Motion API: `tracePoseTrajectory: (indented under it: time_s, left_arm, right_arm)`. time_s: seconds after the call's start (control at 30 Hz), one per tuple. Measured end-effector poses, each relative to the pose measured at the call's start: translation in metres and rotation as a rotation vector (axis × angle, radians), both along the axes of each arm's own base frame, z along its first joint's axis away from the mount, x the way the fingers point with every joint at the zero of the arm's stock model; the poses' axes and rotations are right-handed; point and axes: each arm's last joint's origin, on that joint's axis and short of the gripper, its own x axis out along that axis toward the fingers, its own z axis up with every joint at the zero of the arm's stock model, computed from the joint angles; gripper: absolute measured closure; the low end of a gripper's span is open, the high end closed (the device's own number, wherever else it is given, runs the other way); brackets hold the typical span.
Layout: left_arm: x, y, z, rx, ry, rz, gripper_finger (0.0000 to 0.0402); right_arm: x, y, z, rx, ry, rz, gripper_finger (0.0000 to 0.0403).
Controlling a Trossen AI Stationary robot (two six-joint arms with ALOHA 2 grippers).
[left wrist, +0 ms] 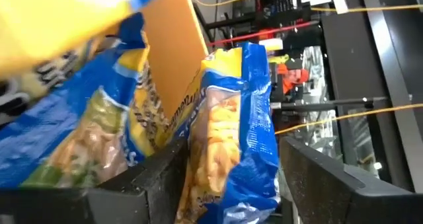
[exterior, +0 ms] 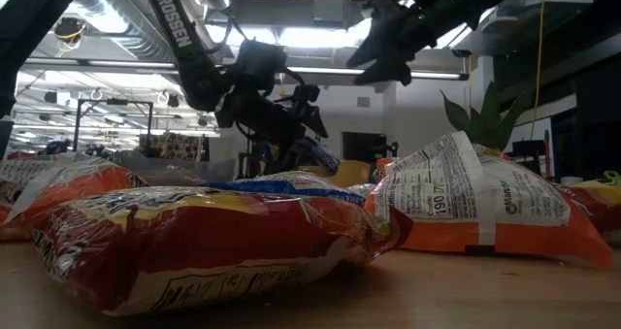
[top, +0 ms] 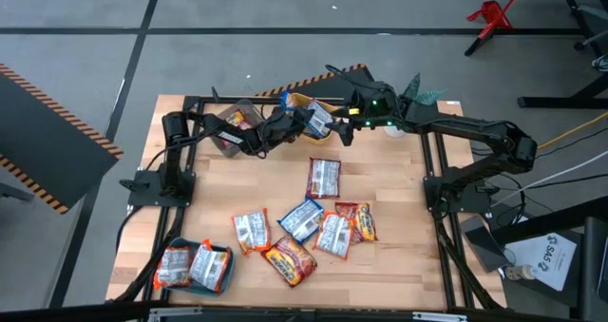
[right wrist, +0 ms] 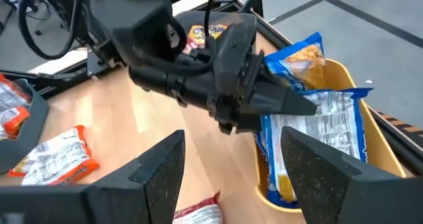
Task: Sort Maruchan noodles
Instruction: Put the blue noodle pack into the yellow bin
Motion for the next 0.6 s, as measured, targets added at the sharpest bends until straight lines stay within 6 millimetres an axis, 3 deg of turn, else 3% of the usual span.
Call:
tracePoseTrajectory:
  time_s: [0.37, 0.6]
  left_arm:
    - [-0.001, 0.001, 0.002, -0.015, 0.007, -0.054, 0.0166]
    - [-0.012, -0.003, 0.018, -0.006, 0.188, -0.061, 0.0168]
  right_arm:
    - [-0.001, 0.000, -0.002, 0.009, 0.019, 0.000, 0.0169]
    - [-0.001, 0.000, -0.003, -0.006, 0.034, -0.028, 0.0169]
